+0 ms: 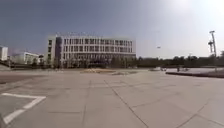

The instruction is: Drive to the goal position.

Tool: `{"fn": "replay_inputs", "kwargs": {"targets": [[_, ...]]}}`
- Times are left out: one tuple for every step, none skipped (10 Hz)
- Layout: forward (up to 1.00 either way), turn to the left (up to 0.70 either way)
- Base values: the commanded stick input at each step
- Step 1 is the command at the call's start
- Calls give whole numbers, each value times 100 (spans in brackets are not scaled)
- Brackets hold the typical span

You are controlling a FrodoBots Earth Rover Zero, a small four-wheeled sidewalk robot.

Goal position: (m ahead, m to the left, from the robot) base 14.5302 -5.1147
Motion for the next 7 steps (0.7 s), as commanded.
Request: {"fn": "replay_inputs", "kwargs": {"targets": [[70,0],[70,0],[70,0],[70,0],[70,0],[70,0],[70,0]]}}
